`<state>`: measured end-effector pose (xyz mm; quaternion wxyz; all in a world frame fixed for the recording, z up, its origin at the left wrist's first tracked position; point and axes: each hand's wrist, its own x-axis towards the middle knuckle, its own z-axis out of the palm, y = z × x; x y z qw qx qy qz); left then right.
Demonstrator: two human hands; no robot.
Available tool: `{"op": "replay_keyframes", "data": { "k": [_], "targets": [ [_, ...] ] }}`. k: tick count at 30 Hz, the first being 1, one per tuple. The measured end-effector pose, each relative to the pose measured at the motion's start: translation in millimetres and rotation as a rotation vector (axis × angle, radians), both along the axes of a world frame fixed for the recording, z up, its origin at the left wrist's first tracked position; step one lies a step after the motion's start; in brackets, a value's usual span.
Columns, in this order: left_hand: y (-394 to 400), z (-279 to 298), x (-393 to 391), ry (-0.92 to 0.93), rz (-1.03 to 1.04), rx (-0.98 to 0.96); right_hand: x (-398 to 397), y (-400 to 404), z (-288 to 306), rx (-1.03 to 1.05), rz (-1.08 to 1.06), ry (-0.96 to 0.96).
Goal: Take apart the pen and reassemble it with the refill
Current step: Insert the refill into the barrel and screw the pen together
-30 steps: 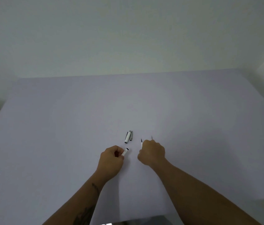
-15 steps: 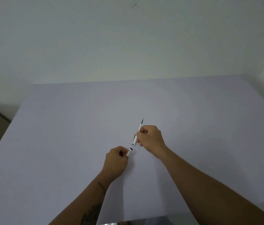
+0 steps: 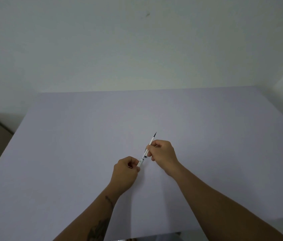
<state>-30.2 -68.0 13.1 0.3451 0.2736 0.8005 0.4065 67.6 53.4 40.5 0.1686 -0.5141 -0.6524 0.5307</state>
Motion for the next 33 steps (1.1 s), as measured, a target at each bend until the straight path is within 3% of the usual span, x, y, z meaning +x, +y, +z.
{"op": "replay_keyframes", "data": {
  "k": [6,17,25,29,33],
  "targets": [
    [1.1,1.6,-1.9,0.014,-0.003,0.045,3.5,-6.5,-3.9,-0.106,0.143,-0.040],
    [0.8,0.5,-2.2,0.029,0.001,0.038,1.2,-4.0,-9.8,-0.334,-0.005,0.074],
    [3.4,-3.8,-2.2,0.045,0.018,0.011,1.4,0.6,-20.4,-0.361,-0.041,0.102],
    [6.7,-8.5,-1.5,0.049,0.023,-0.027,3.0,10.9,-25.6,-0.369,0.042,0.056],
    [11.3,-13.3,-4.4,0.029,0.067,-0.067,13.6,33.1,-40.2,-0.146,0.059,-0.165]
  ]
}}
